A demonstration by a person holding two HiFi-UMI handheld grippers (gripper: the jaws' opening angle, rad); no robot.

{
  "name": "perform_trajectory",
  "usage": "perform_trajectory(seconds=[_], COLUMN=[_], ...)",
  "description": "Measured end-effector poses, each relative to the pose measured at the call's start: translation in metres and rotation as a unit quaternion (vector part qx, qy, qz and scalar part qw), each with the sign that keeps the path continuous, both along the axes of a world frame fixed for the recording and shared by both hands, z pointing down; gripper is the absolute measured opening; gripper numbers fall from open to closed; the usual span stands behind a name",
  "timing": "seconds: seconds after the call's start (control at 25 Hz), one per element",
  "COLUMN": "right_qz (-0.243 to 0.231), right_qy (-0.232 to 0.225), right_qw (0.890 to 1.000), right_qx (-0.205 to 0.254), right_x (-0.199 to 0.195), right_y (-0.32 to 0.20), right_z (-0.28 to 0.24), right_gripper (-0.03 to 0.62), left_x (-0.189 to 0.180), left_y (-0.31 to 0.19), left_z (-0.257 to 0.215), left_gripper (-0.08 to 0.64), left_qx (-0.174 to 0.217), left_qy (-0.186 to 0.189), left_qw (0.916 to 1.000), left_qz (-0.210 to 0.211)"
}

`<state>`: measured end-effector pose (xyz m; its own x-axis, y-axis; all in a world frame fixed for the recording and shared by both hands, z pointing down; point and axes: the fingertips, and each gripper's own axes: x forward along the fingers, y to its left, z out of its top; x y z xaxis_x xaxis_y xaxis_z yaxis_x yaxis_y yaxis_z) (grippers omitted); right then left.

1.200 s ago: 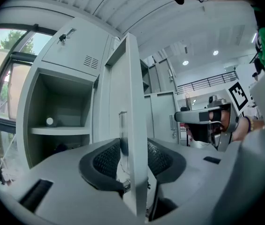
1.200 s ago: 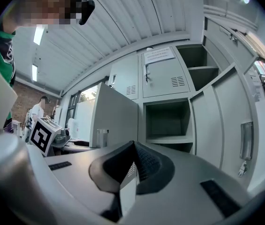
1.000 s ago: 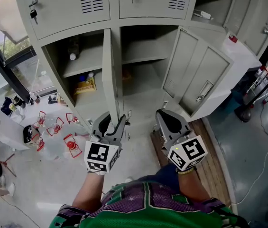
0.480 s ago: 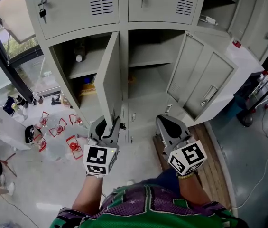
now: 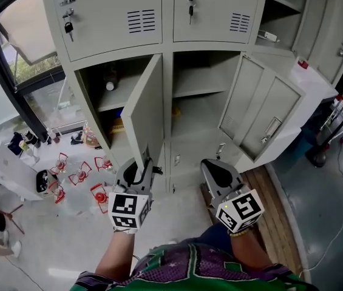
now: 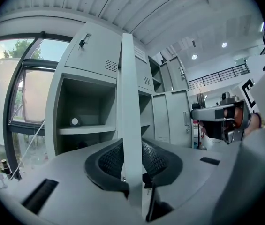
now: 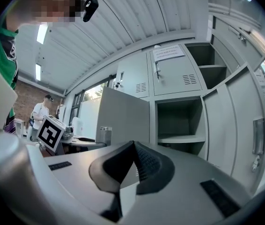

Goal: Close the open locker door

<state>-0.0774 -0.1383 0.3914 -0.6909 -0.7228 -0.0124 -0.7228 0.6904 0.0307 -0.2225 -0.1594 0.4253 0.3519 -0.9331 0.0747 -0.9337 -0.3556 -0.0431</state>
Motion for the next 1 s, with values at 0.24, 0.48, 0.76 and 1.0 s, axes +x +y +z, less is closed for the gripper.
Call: perform_trajectory(seconds=[0.24, 0.48, 0.76, 1.0], right_qz=[-0.001, 0.000, -0.006, -0.031], right_qy=[0.004, 0.014, 0.015, 0.003], right_qw=[1.000, 1.000, 1.000, 0.999], right_qx=[0.012, 0.007, 0.003, 0.007], right_x=[-0.017, -0.033, -0.035, -0.046], right_y=[0.003, 0.006, 0.004, -0.011], right_z=[-0.009, -0.008, -0.006, -0.009], right_gripper=[0.008, 0.008, 0.008, 0.008], left_x=[-0.013, -0.036, -0.067, -0.075], left_y=[0.002, 0.002, -0.007, -0.009], left_z=[0.002, 0.002, 0.001, 0.002], left_gripper=[0.094, 0.097, 0.126, 0.135], left_qx=[-0.002, 0.002, 0.005, -0.010], left_qy=[0.003, 0.023, 0.031, 0.018], left_qw=[1.0000, 0.9997, 0.9986, 0.9987], left_qz=[0.002, -0.007, -0.042, -0.047])
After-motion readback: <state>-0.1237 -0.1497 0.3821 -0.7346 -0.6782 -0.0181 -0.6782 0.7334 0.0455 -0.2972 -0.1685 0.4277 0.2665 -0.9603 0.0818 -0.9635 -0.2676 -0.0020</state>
